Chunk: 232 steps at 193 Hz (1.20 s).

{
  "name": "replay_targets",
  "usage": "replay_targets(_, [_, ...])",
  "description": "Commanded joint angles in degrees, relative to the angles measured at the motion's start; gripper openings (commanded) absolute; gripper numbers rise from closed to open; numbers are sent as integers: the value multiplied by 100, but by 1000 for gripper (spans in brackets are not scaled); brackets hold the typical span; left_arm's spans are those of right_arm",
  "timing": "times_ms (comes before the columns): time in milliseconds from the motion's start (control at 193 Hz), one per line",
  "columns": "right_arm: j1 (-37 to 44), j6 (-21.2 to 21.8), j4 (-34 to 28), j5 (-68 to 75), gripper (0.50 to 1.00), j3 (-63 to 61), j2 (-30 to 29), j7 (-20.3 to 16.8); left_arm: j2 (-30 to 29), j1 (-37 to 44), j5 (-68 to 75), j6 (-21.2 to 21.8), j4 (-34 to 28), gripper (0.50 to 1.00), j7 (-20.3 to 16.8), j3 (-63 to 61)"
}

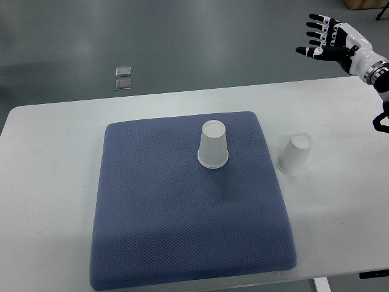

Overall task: Stack paper cups
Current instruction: 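Raise the right hand and swing it over the second white paper cup, then lower the right hand around the white cup and close fingers on it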

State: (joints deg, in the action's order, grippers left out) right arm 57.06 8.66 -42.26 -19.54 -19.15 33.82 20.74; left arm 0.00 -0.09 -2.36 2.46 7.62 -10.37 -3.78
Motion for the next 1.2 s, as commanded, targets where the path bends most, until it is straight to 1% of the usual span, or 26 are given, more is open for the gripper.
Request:
replay_targets(0, [174, 311, -142, -700, 911, 246, 274, 0, 0, 0, -1, 0, -6, 1000, 0, 0])
replay_targets(145, [306, 680, -265, -1860, 911, 342, 582, 18, 0, 0, -1, 0, 2, 1000, 0, 0])
replay_targets(321, [429, 1225, -670, -3143, 911, 351, 1048, 70, 0, 0, -1, 0, -6, 1000, 0, 0])
replay_targets(482, [490, 1454, -1092, -4180, 911, 351, 1285, 88, 0, 0, -1, 0, 2, 1000, 0, 0])
replay_targets(560, [490, 1524, -1408, -4760, 911, 412, 1408, 185, 0, 0, 8, 0, 2, 1000, 0, 0])
replay_targets(736, [508, 1472, -2058, -5832, 911, 773, 1558, 220, 0, 0, -1, 0, 2, 1000, 0, 0])
replay_targets(876, [490, 1392, -2102, -6466, 909, 861, 1470, 220, 0, 0, -1, 0, -6, 1000, 0, 0])
replay_targets(964, [455, 1190, -2102, -6633, 909, 905, 1391, 211, 0, 0, 8, 0, -6, 1000, 0, 0])
replay_targets(1109, [481, 663, -2032, -6879, 907, 1388, 1250, 211, 0, 0, 8, 0, -6, 1000, 0, 0])
replay_targets(1197, [473, 443, -2023, -6940, 907, 1608, 1250, 211, 0, 0, -1, 0, -6, 1000, 0, 0])
